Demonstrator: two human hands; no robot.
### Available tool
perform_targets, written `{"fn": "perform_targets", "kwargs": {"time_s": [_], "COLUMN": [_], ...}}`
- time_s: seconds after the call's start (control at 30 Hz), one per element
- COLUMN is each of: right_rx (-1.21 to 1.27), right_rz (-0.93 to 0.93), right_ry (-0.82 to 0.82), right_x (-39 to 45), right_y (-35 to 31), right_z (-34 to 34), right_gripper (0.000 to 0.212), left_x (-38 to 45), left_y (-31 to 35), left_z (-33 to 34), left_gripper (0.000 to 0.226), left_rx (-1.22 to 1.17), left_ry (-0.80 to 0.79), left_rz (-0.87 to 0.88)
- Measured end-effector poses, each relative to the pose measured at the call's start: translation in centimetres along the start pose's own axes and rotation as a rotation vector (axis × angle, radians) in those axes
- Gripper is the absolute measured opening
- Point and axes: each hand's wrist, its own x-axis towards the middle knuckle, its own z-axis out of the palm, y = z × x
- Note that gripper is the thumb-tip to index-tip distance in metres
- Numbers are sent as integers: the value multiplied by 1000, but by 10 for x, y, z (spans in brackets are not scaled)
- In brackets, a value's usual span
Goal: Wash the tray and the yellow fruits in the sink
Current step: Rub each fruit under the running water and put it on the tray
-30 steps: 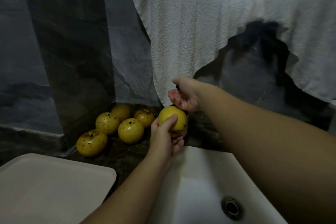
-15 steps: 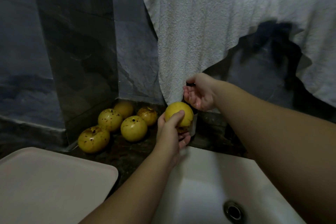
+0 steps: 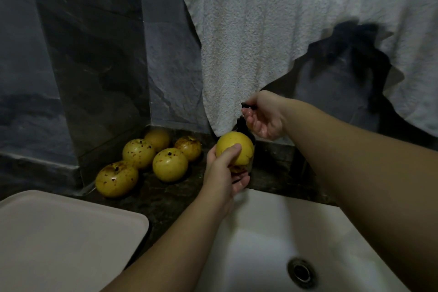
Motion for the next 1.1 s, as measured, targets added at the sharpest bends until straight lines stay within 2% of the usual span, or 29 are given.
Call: {"fn": "perform_targets", "kwargs": {"time_s": [0.1,0.2,0.57,1.03,1.1], "right_rx": [85,144,129,188,230], "right_rz": [-10,-16,-5,-41,-50], "right_ry": [-28,-62,-68,-61,-72], "right_x": [-1,-1,-1,-3,-5], "right_y": [2,3,0,9,13], "right_z": [-1,-2,-4,3,4], "right_gripper": [42,41,41,39,39], "left_x": [0,2,3,1,0], "left_y": [3,4,2,2,1], "left_z": [1,1,0,-2,-1], "left_gripper": [61,48,33,30,36], "left_rx": [-10,-13,-19,-2,-1], "left_ry": [-14,-20,-19,-24,-26], "left_rz": [0,0,-12,-15,-11]}}
